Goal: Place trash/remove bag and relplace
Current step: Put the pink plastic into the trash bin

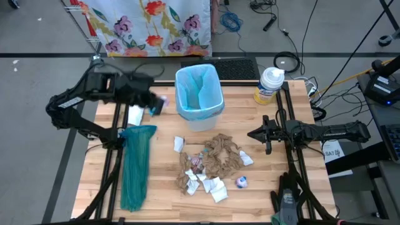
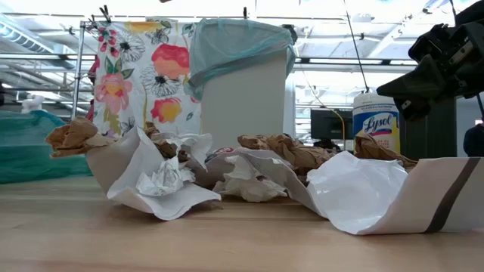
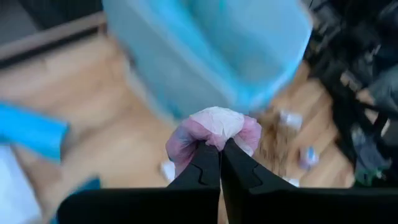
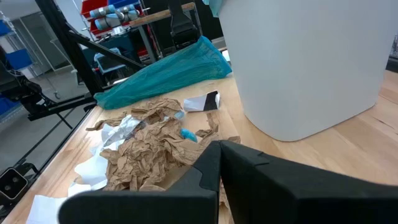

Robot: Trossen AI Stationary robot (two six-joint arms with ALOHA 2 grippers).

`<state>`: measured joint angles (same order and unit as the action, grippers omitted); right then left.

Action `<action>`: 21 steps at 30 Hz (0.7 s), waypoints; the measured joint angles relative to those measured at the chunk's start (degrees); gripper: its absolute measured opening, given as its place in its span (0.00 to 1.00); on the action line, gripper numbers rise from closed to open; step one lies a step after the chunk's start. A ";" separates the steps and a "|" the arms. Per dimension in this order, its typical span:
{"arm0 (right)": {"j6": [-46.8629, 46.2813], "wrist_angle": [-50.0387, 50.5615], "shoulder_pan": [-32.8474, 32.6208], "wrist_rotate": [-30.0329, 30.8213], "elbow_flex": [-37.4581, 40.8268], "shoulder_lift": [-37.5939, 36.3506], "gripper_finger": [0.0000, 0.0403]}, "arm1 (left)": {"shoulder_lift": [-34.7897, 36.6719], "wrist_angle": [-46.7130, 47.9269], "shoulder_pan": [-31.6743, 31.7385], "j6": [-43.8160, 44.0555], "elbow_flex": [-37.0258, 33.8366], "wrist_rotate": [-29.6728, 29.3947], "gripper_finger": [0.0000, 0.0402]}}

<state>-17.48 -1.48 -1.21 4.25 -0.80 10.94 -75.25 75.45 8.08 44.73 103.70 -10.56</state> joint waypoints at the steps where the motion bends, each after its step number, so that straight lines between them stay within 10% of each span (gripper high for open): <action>1: 0.00 0.00 0.00 0.00 0.00 0.00 0.00 | -0.84 -1.75 1.64 -2.36 0.78 1.19 0.00; 21: 0.00 0.00 -0.02 0.00 0.00 0.00 0.00 | -21.41 -22.93 18.31 -32.51 7.82 27.89 0.19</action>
<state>-17.48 -1.48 -1.23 4.25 -0.80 10.94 -96.66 52.53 26.39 12.22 111.53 17.32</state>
